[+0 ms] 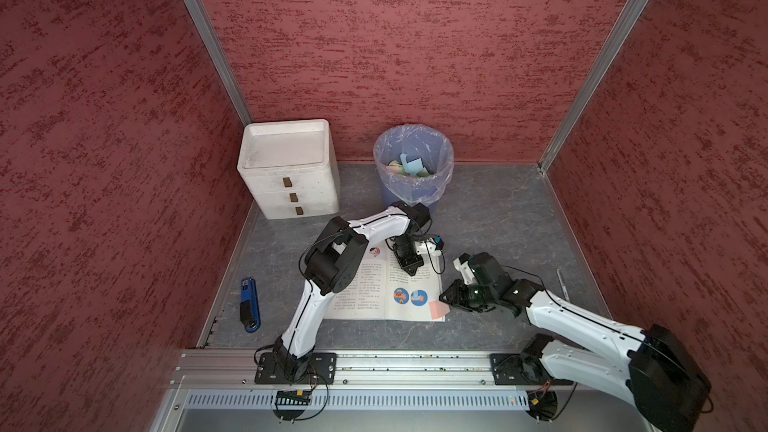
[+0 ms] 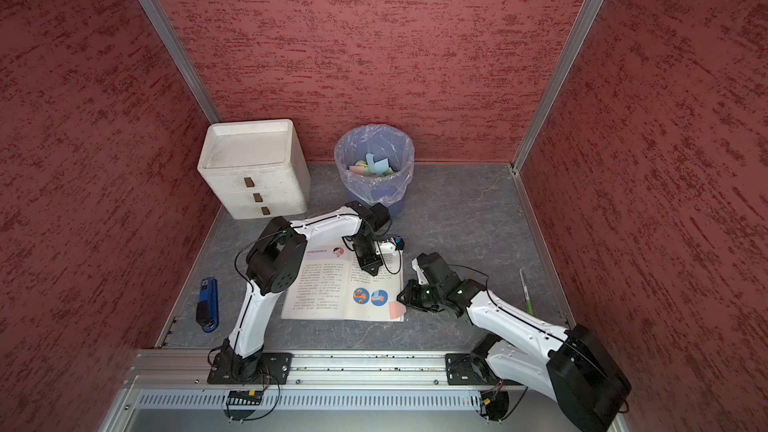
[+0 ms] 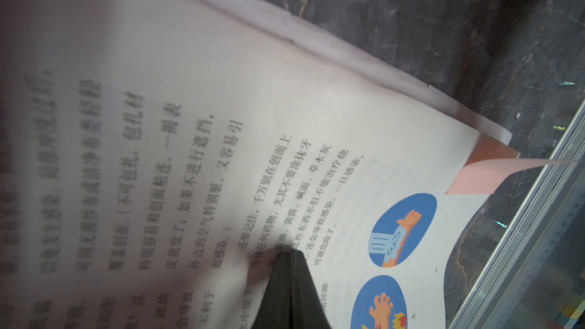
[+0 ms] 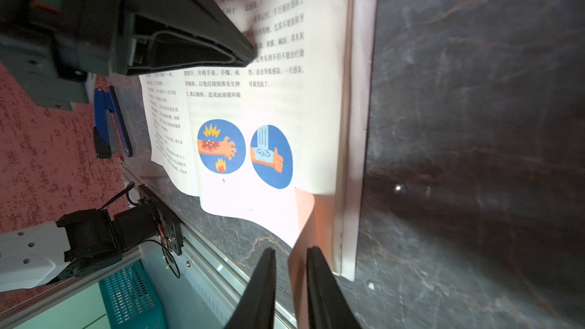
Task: Peel off the used sticky note
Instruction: Tear off the note from the book.
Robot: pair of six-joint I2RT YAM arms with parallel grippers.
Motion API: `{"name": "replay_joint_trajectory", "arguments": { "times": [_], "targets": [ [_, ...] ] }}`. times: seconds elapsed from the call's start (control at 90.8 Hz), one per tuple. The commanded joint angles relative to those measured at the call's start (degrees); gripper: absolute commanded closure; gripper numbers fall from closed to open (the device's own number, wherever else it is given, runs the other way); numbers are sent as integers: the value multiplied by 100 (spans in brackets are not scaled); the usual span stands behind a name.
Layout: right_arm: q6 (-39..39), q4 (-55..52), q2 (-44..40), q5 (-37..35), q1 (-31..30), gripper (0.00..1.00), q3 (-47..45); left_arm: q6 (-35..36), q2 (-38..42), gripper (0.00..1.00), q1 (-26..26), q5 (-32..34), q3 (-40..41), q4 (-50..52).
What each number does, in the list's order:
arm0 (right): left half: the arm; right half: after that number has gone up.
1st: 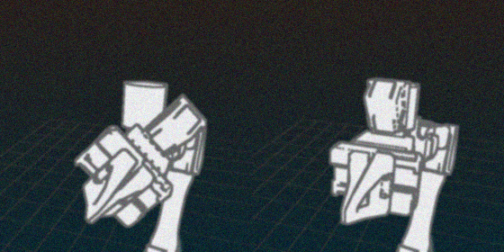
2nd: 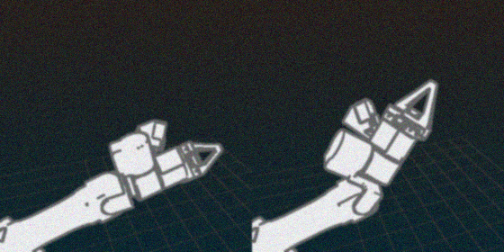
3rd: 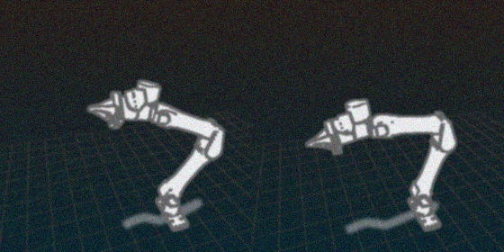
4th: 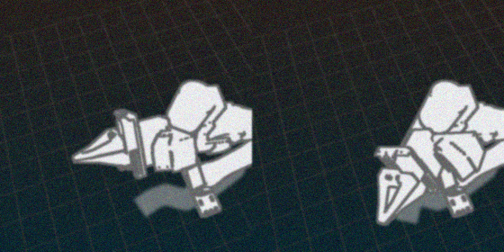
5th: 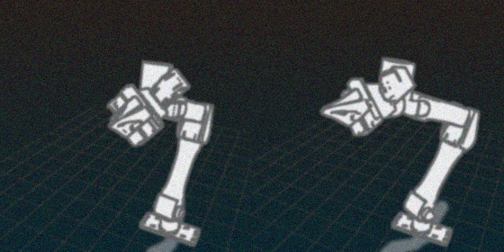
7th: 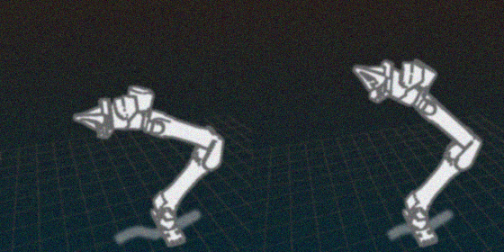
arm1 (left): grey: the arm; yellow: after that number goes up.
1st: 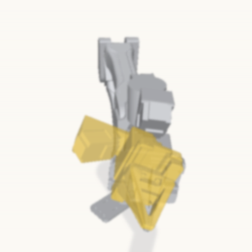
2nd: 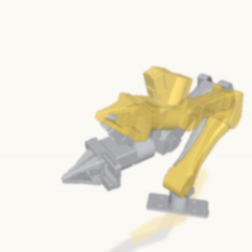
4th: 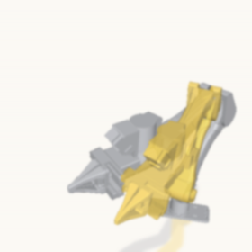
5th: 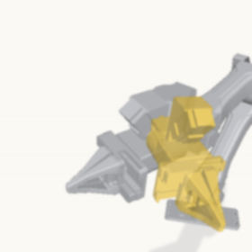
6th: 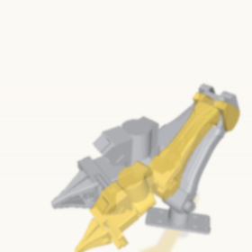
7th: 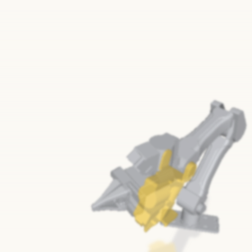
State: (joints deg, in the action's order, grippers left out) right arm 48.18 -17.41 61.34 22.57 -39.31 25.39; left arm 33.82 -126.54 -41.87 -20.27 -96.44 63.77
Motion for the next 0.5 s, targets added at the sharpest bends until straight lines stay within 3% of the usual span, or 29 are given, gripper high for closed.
{"name": "replay_joint_trajectory", "arguments": {
  "times": [0.0,0.11,0.485],
  "targets": [
    [-239,-364,113,-404,-66,78,276,-32,-147,98,-74,15,-146,-110],
    [-404,-532,282,-522,-84,79,423,-28,-160,98,-119,-2,-220,-107],
    [-600,-539,709,-642,-246,98,665,-30,-383,98,-337,-45,-607,-32]
  ]
}}
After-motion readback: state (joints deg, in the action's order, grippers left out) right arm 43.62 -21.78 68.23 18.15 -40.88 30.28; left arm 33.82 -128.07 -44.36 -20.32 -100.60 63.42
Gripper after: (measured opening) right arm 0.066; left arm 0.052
